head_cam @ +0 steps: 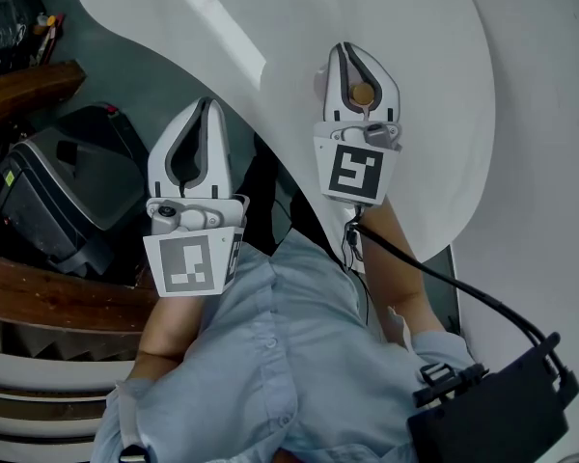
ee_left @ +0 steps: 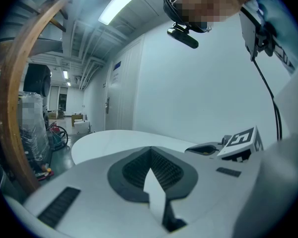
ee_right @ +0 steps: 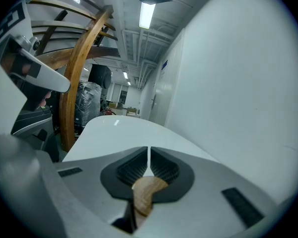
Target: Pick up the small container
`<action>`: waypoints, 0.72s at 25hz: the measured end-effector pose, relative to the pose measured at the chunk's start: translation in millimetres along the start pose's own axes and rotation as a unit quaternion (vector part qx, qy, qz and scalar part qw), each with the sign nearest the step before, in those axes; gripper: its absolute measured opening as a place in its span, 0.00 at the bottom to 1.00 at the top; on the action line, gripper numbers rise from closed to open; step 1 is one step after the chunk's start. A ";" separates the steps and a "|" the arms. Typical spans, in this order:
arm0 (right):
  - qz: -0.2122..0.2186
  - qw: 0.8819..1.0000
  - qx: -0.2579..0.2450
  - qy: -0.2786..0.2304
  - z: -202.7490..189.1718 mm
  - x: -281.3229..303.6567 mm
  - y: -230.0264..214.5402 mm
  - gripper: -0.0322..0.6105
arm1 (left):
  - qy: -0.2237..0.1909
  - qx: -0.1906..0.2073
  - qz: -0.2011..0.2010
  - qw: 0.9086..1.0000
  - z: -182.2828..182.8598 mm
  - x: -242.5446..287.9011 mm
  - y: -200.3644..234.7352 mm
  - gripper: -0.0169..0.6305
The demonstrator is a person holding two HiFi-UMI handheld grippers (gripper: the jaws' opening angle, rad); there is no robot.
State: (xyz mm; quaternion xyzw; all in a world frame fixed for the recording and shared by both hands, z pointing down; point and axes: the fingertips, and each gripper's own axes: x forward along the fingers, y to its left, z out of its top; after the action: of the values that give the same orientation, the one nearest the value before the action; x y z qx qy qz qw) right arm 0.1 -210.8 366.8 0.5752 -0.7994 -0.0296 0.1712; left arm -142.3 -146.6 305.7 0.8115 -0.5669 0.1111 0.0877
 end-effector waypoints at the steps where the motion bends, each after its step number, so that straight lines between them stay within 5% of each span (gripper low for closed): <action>1: -0.003 1.000 0.007 -0.003 1.3 -1.3 -3.2 0.08 | -0.001 0.001 -0.003 1.000 -0.3 1.7 -1.9 0.02; 11: -0.028 0.996 0.074 -0.036 15.2 -32.1 -38.2 0.08 | -0.022 0.014 -0.030 0.999 4.3 20.0 -39.2 0.03; 18: -0.040 0.994 0.077 -0.062 68.3 -76.1 -64.3 0.08 | -0.065 0.013 -0.049 0.997 45.1 15.4 -66.8 0.03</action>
State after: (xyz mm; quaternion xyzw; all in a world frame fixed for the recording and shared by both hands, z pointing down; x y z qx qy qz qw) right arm 58.9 -172.0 268.7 0.6151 -0.7848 -0.0102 0.0750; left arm -70.8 -149.7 265.6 0.8449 -0.5295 0.0613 0.0453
